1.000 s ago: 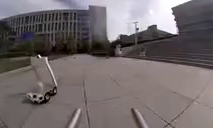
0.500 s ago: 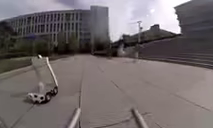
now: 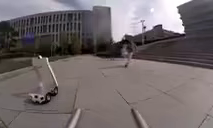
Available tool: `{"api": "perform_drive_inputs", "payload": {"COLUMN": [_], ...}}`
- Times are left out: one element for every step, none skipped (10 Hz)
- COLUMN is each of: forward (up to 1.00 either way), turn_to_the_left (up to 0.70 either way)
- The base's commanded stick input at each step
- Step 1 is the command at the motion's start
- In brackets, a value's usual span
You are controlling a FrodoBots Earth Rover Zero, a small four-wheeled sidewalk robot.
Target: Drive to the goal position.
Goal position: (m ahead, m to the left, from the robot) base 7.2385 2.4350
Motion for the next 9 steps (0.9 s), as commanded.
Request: {"api": "perform_drive_inputs", "payload": {"forward": [1.0, 1.0, 1.0, 1.0, 1.0, 1.0, 1.0, 1.0, 1.0], "turn_to_the_left": [0.0, 0.0, 0.0, 0.0, 0.0, 0.0, 0.0, 0.0, 0.0]}}
